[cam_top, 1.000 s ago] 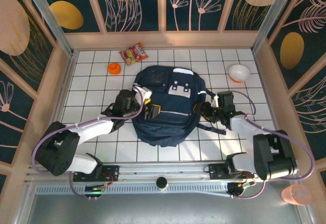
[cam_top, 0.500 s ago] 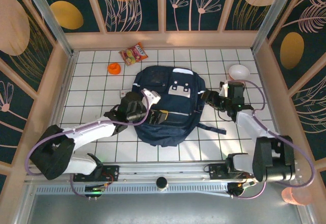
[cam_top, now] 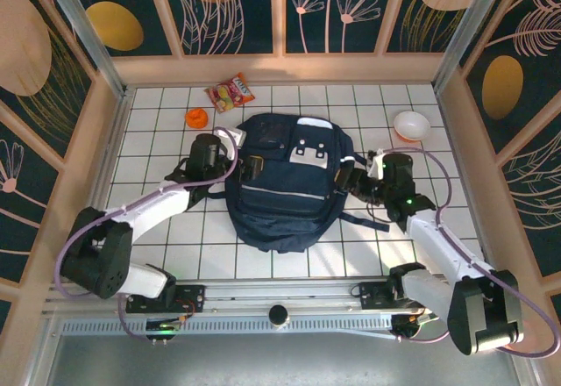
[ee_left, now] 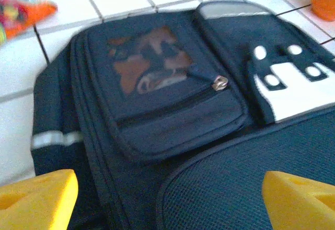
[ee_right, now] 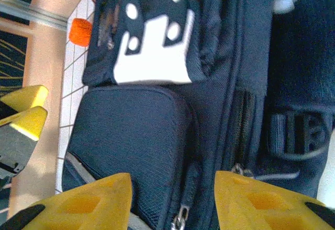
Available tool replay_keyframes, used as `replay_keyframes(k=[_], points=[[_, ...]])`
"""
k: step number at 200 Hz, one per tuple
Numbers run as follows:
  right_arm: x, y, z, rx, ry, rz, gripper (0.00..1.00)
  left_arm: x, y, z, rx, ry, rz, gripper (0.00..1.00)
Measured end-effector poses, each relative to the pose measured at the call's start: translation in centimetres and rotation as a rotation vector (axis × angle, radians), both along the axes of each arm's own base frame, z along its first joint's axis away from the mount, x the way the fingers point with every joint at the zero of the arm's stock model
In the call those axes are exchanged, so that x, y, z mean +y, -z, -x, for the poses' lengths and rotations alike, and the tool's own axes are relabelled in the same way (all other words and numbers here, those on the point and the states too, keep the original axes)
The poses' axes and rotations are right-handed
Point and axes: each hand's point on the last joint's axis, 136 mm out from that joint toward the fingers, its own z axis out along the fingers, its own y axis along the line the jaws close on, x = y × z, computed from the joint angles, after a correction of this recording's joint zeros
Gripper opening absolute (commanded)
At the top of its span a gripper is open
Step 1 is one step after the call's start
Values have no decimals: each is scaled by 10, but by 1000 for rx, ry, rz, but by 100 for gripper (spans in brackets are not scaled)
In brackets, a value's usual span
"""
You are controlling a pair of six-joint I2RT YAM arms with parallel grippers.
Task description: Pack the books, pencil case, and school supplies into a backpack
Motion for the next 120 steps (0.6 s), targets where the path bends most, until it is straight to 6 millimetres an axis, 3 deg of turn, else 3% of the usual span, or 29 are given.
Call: replay_keyframes(k=[42,120], points=[[-1,31,8,108,51,-46,47,-11,42,9,215,-26,91,83],[-10,48,-19,138,94,-96,47,-31,44,41,310,77,253,80]])
